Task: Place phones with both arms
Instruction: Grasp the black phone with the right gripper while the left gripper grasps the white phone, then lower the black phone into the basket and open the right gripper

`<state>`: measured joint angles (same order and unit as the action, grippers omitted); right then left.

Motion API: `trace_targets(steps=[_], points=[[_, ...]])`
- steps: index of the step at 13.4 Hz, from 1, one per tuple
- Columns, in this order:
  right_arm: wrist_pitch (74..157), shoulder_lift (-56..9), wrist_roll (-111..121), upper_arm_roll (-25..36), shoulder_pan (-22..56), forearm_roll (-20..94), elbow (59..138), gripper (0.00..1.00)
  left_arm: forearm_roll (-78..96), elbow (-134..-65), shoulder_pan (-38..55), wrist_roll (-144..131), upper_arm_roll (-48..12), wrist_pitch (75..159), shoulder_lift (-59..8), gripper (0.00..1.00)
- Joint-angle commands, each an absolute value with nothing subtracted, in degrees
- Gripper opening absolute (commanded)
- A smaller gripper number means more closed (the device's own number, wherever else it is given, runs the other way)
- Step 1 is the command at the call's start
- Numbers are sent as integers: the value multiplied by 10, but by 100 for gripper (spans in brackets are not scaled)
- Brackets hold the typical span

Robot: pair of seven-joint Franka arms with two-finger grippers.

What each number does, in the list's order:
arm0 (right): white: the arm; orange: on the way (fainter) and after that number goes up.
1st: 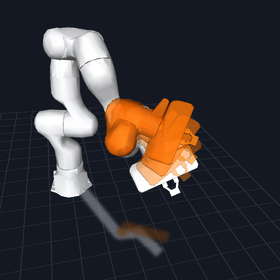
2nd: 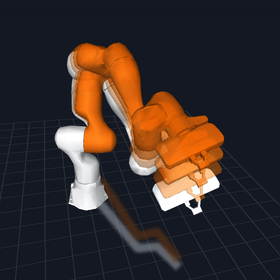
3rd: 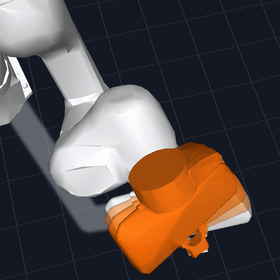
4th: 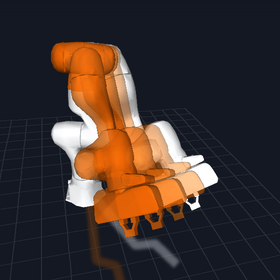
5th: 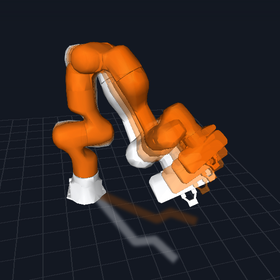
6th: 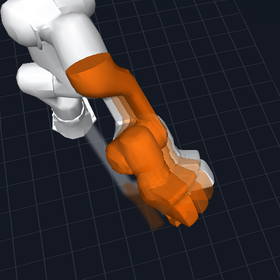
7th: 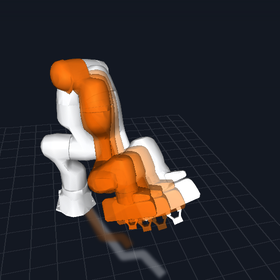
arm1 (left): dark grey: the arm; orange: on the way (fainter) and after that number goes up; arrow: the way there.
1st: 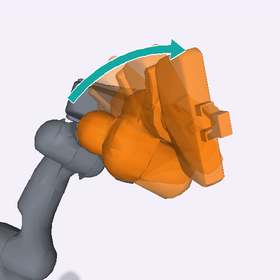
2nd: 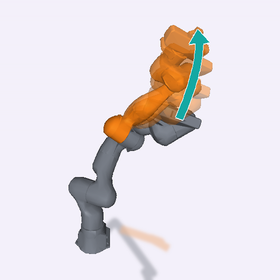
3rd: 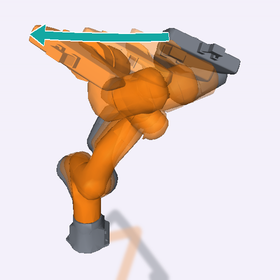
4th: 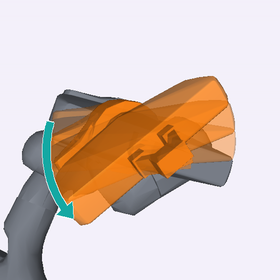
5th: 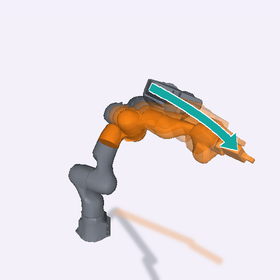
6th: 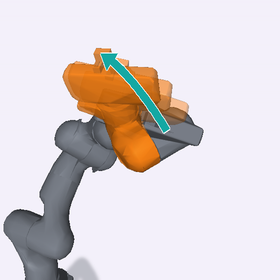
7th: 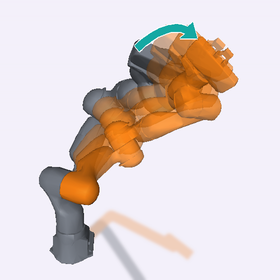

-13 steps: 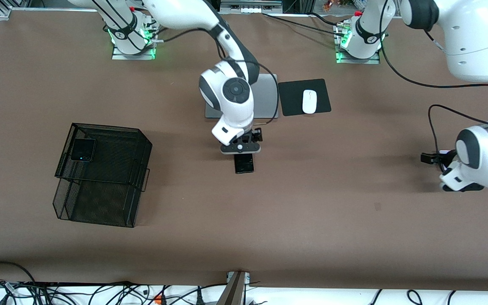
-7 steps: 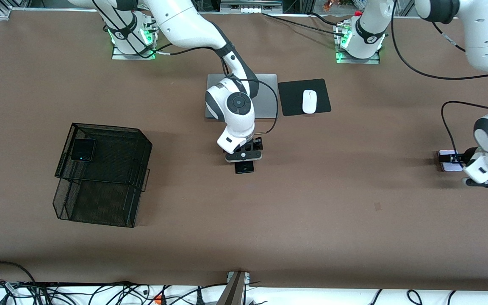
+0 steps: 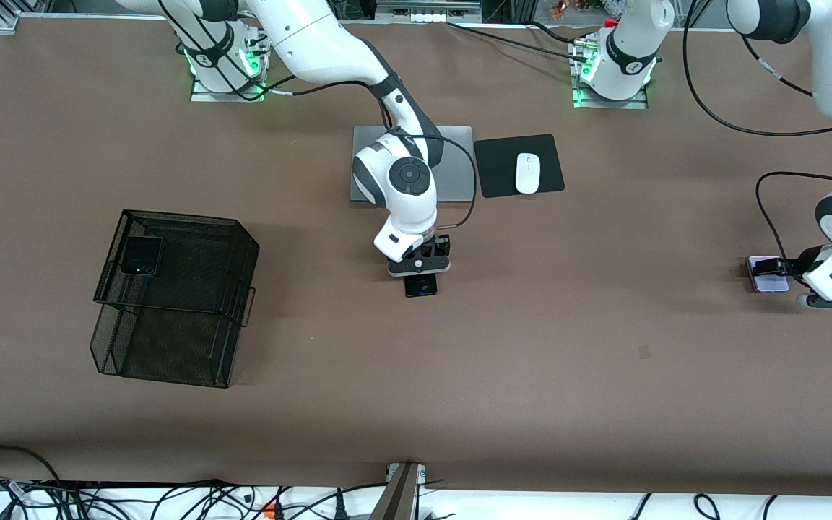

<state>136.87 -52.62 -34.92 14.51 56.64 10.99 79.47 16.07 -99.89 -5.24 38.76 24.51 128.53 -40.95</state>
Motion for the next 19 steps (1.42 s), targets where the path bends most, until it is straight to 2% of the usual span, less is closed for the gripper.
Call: trace_targets(steps=[1,3,4,5,6,7,8,9,10,13,15,19], points=[[1301,-482,-339,142,558,121,784,0,179,-1001,-61,406,236,1296,-421,100],[1244,-436,-339,151,547,121,784,0,192,-997,-61,398,237,1296,-438,100],[1212,-410,-338,155,535,121,784,0,192,-995,-60,403,238,1294,-439,89],[1183,-386,-334,163,528,120,787,0,185,-993,-60,408,238,1289,-436,54],[1146,-367,-330,184,526,119,790,0,185,-993,-56,403,238,1287,-434,50],[1101,-349,-314,210,526,120,795,0,185,-993,-55,398,238,1283,-433,56],[1071,-332,-294,237,526,121,804,0,187,-993,-55,396,238,1282,-434,70],[1050,-310,-275,266,526,120,826,0,191,-993,-55,392,238,1282,-434,90],[1040,-287,-250,295,526,120,860,0,192,-993,-55,376,238,1282,-435,100],[1064,-224,-151,390,526,118,981,0,185,-987,-54,353,240,1282,-433,100],[1088,-218,-77,443,526,120,1020,0,184,-982,-54,354,241,1284,-437,100],[1150,-230,-30,461,510,123,1067,0,174,-980,-54,365,241,1288,-436,100]])
